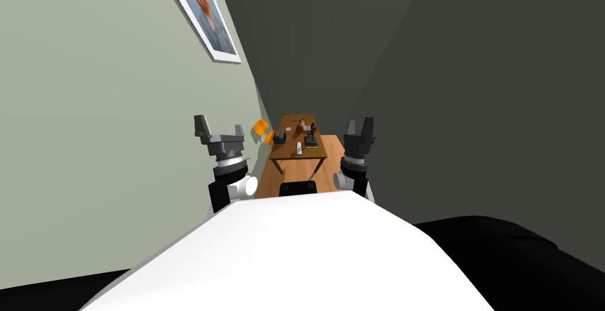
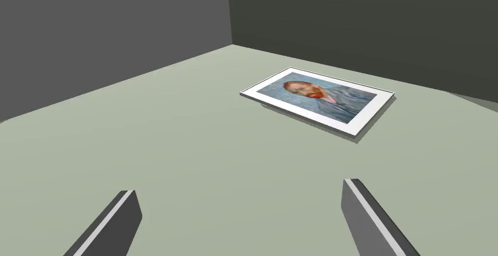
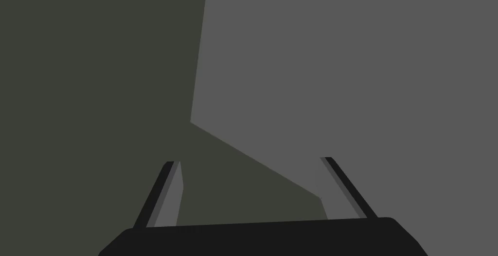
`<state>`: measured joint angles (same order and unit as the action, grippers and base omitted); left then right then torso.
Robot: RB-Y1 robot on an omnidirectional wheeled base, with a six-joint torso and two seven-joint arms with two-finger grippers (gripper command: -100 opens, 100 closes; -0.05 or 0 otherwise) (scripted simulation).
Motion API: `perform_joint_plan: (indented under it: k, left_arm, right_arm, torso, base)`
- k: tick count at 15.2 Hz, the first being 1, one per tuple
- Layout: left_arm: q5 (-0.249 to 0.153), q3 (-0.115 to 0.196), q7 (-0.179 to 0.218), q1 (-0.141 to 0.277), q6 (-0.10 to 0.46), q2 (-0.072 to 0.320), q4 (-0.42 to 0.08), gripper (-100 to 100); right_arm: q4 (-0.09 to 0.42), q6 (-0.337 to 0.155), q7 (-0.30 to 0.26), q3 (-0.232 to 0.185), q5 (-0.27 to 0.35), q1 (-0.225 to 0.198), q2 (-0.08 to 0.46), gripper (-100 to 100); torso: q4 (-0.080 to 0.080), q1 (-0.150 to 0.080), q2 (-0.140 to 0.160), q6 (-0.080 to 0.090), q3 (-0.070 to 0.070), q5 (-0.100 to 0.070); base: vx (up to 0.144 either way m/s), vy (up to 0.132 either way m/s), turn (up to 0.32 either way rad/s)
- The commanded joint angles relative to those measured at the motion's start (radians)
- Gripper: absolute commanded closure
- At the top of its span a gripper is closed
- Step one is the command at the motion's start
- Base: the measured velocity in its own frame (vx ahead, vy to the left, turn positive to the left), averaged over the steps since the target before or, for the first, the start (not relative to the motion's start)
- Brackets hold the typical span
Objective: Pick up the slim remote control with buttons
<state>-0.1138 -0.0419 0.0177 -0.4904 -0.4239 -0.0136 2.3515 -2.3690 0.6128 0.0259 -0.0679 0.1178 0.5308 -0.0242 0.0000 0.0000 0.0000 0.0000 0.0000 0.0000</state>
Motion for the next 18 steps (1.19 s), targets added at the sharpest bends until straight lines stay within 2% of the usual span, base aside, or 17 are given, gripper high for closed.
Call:
perform_joint_plan:
  k: [1, 2, 3, 4, 5, 6, 7, 8, 9, 10, 11, 12, 13, 14, 15, 16, 18]
  left_arm:
    - [0.017, -0.008, 0.000, 0.000, 0.004, 0.038, -0.008, -100]
    - [0.035, -0.016, 0.000, 0.000, 0.007, 0.063, -0.015, -100]
    - [0.035, -0.016, 0.000, 0.000, 0.007, 0.067, -0.015, -100]
    - [0.058, -0.027, 0.001, 0.000, 0.012, 0.099, -0.026, -100]
    - [0.058, -0.027, 0.001, 0.000, 0.012, 0.099, -0.026, -100]
    - [0.086, -0.040, 0.001, 0.000, 0.017, 0.132, -0.039, -100]
    - [0.086, -0.040, 0.001, 0.000, 0.017, 0.132, -0.039, -100]
    - [0.120, -0.056, 0.002, 0.000, 0.023, 0.167, -0.054, -100]
    - [0.120, -0.056, 0.002, 0.000, 0.023, 0.167, -0.054, -100]
    - [0.156, -0.074, 0.003, 0.000, 0.030, 0.203, -0.071, -100]
    - [0.158, -0.074, 0.003, 0.000, 0.030, 0.203, -0.071, -100]
    - [0.192, -0.094, 0.004, -0.001, 0.037, 0.240, -0.091, -100]
    - [0.201, -0.094, 0.004, -0.001, 0.037, 0.240, -0.091, -100]
    - [0.232, -0.115, 0.006, -0.002, 0.045, 0.276, -0.112, -100]
    - [0.248, -0.115, 0.006, -0.002, 0.045, 0.279, -0.112, -100]
    - [0.272, -0.139, 0.008, -0.003, 0.054, 0.316, -0.136, -100]
    - [0.299, -0.139, 0.008, -0.003, 0.054, 0.319, -0.136, -100]
  right_arm:
    - [0.000, 0.000, 0.000, 0.000, 0.000, 0.000, 0.000, 0]
    - [0.000, 0.000, 0.000, 0.000, 0.000, 0.000, 0.000, 0]
    - [0.000, 0.000, 0.000, 0.000, 0.000, 0.000, 0.000, 0]
    - [0.000, 0.000, 0.000, 0.000, 0.000, 0.000, 0.000, 0]
    - [0.000, 0.000, 0.000, 0.000, 0.000, 0.000, 0.000, 0]
    - [0.000, 0.000, 0.000, 0.000, 0.000, 0.000, 0.000, 0]
    - [0.000, 0.000, 0.000, 0.000, 0.000, 0.000, 0.000, 0]
    - [0.000, 0.000, 0.000, 0.000, 0.000, 0.000, 0.000, 0]
    - [0.000, 0.000, 0.000, 0.000, 0.000, 0.000, 0.000, 0]
    - [0.000, 0.000, 0.000, 0.000, 0.000, 0.000, 0.000, 0]
    - [0.000, 0.000, 0.000, 0.000, 0.000, 0.000, 0.000, 0]
    - [0.000, 0.000, 0.000, 0.000, 0.000, 0.000, 0.000, 0]
    - [0.000, 0.000, 0.000, 0.000, 0.000, 0.000, 0.000, 0]
    - [0.000, 0.000, 0.000, 0.000, 0.000, 0.000, 0.000, 0]
    - [0.000, 0.000, 0.000, 0.000, 0.000, 0.000, 0.000, 0]
    - [0.000, 0.000, 0.000, 0.000, 0.000, 0.000, 0.000, 0]
    - [0.000, 0.000, 0.000, 0.000, 0.000, 0.000, 0.000, 0]
  torso:
    - [0.000, 0.000, 0.000, 0.000, 0.000, 0.000]
    - [0.000, 0.000, 0.000, 0.000, 0.000, 0.000]
    - [0.000, 0.000, 0.000, 0.001, 0.000, 0.000]
    - [0.000, 0.000, 0.000, 0.000, 0.000, 0.000]
    - [0.000, 0.000, 0.000, 0.000, 0.000, 0.000]
    - [0.000, 0.000, 0.000, 0.000, 0.000, 0.000]
    - [0.000, -0.001, 0.000, 0.001, 0.000, 0.000]
    - [0.000, -0.001, 0.000, 0.000, 0.000, 0.000]
    - [0.000, -0.001, 0.000, 0.001, 0.000, 0.000]
    - [0.000, -0.001, 0.000, 0.000, 0.000, 0.000]
    - [0.000, -0.001, 0.000, 0.001, 0.000, 0.000]
    - [0.000, -0.001, 0.000, 0.000, 0.000, 0.000]
    - [0.000, -0.001, 0.000, 0.001, 0.000, 0.000]
    - [0.000, -0.001, -0.001, 0.000, 0.000, 0.000]
    - [0.000, -0.001, -0.001, 0.001, 0.000, 0.000]
    - [0.000, -0.001, -0.001, 0.000, -0.001, 0.000]
    - [0.000, -0.001, -0.001, 0.001, -0.001, 0.000]
  base:
    - [-0.001, -0.004, -0.084]
    - [-0.003, -0.008, -0.195]
    - [-0.004, -0.005, -0.130]
    - [-0.002, -0.008, -0.102]
    - [-0.002, -0.008, -0.092]
    - [-0.002, -0.014, -0.194]
    - [-0.001, -0.010, -0.151]
    - [0.003, -0.014, -0.212]
    - [0.003, -0.011, -0.169]
    - [0.005, -0.014, -0.216]
    - [0.006, -0.012, -0.192]
    - [0.009, -0.016, -0.255]
    - [0.010, -0.014, -0.209]
    - [0.013, -0.018, -0.298]
    - [0.014, -0.013, -0.228]
    - [0.019, -0.017, -0.281]
    - [0.018, -0.008, -0.169]
